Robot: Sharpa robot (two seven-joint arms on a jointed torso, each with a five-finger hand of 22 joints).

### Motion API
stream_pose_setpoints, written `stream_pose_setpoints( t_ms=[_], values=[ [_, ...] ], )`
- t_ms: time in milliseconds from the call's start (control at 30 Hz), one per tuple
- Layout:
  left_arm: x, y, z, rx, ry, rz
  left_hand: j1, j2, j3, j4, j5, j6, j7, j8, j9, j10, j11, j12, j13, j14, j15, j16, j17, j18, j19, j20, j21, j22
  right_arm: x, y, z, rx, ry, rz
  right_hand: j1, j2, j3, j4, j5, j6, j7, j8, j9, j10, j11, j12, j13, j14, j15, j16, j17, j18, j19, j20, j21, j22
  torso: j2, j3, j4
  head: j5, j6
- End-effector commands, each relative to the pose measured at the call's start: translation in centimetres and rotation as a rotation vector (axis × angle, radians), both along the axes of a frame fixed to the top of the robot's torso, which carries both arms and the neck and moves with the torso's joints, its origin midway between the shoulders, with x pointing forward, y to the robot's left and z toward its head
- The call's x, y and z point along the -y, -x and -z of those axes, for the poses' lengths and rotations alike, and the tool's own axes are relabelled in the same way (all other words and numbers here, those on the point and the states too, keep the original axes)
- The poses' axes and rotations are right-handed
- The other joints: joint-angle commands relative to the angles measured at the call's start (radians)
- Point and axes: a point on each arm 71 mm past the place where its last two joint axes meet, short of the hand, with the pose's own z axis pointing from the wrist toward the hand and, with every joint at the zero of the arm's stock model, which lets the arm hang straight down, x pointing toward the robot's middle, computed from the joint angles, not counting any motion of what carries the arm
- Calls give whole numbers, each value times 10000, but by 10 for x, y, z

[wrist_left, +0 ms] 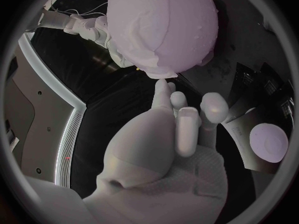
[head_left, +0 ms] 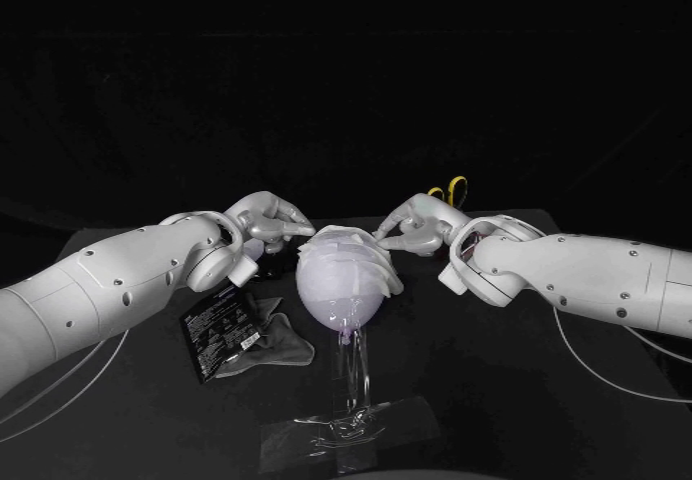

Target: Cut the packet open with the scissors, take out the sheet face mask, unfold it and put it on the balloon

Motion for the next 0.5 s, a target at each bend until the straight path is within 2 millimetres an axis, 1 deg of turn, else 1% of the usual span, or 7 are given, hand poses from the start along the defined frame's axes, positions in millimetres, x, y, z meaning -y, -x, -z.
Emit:
stream_pose_setpoints(
  t_ms=[33,367,500],
  values=[
    [-2,-2,-6,244,833,-452,218,924,139,-146,15,45,-8,67,24,531,-548,126,1000,-82,12,6,275,-98,-29,-50,-1,-13,1,-1,-4,622,-130,309,-60,73,68,-29,6,20,-29,80,121,1050,-68,55,2630,1041,-96,70,2633,-35,-21,-80,34,465,2,1,0,-5,15],
    [-6,-3,-8,446,1150,-808,251,953,176,-171,17,-15,4,105,97,483,-535,114,986,-104,22,1,254,-105,-26,-66,36,34,4,-4,-7,900,-192,683,-120,87,144,-57,6,-43,-48,206,296,1050,-88,55,2630,1041,-118,70,2633,-33,-28,-103,14,471,2,10,-12,-9,45],
    [-7,-3,-8,458,1157,-866,257,956,182,-176,17,-27,7,113,112,468,-531,109,974,-108,24,1,251,-108,-19,-69,47,50,5,-6,-7,900,-170,774,-143,86,173,-70,6,-70,-53,253,365,1050,-93,55,2630,1041,-124,70,2633,-32,-31,-110,5,473,3,16,-7,-6,54]
  ],
)
